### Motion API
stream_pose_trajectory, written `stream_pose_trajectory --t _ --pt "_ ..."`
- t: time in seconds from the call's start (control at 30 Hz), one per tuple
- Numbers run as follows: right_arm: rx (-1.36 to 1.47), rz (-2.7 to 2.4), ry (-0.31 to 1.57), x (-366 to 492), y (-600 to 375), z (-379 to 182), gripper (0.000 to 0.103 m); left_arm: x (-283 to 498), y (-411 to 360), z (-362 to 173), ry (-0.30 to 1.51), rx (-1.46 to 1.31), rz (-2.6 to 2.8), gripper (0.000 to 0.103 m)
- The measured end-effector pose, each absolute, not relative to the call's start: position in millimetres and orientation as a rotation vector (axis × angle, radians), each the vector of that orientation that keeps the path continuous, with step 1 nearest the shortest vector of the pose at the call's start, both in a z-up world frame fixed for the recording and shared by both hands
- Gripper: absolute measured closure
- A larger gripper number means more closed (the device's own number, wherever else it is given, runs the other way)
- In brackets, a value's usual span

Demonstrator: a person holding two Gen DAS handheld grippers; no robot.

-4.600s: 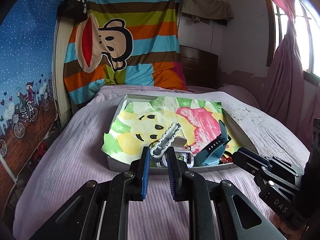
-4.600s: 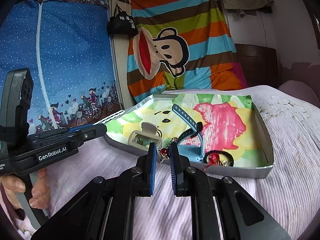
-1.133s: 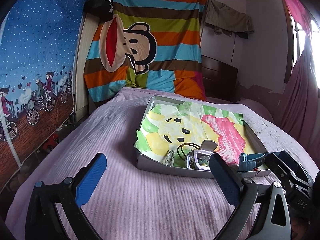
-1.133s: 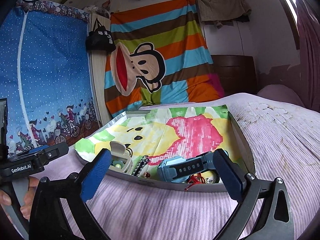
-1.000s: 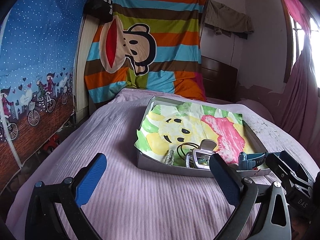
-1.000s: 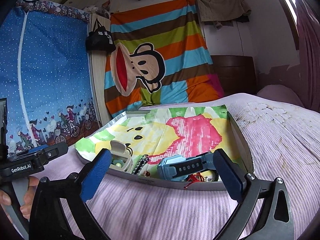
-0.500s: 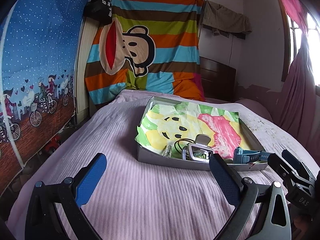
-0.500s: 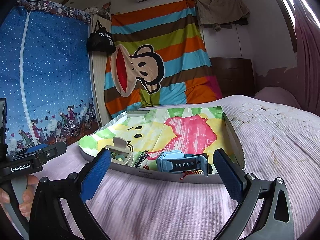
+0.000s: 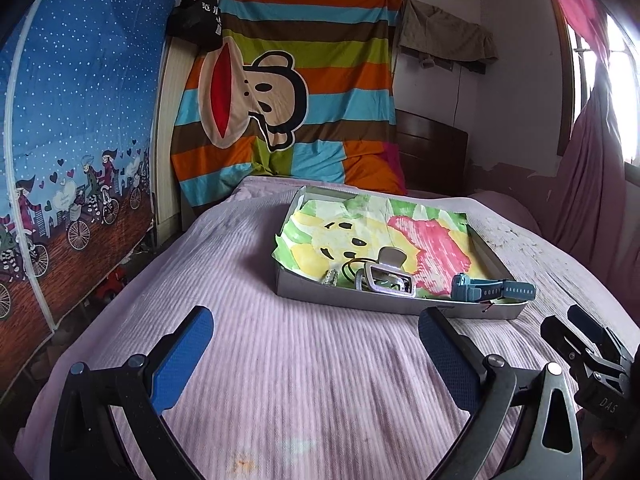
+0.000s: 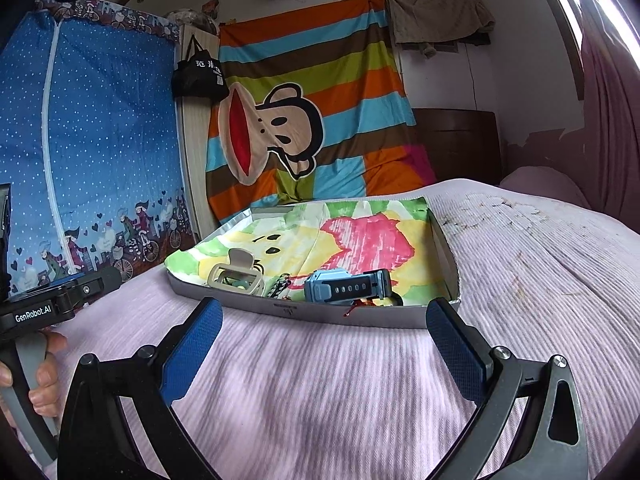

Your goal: Organize jewelry

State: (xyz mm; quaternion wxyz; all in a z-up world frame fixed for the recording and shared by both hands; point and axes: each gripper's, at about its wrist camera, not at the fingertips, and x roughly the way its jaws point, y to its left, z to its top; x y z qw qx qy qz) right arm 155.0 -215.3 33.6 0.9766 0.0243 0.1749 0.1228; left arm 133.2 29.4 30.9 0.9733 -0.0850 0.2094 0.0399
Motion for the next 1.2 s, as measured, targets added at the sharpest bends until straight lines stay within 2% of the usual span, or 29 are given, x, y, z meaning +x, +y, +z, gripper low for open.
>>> stream_pose_trajectory --t 1.2 --pt "0.072 0.23 0.392 73 -246 29 0.003 56 7 20 0.463 -0.091 0.071 0.0"
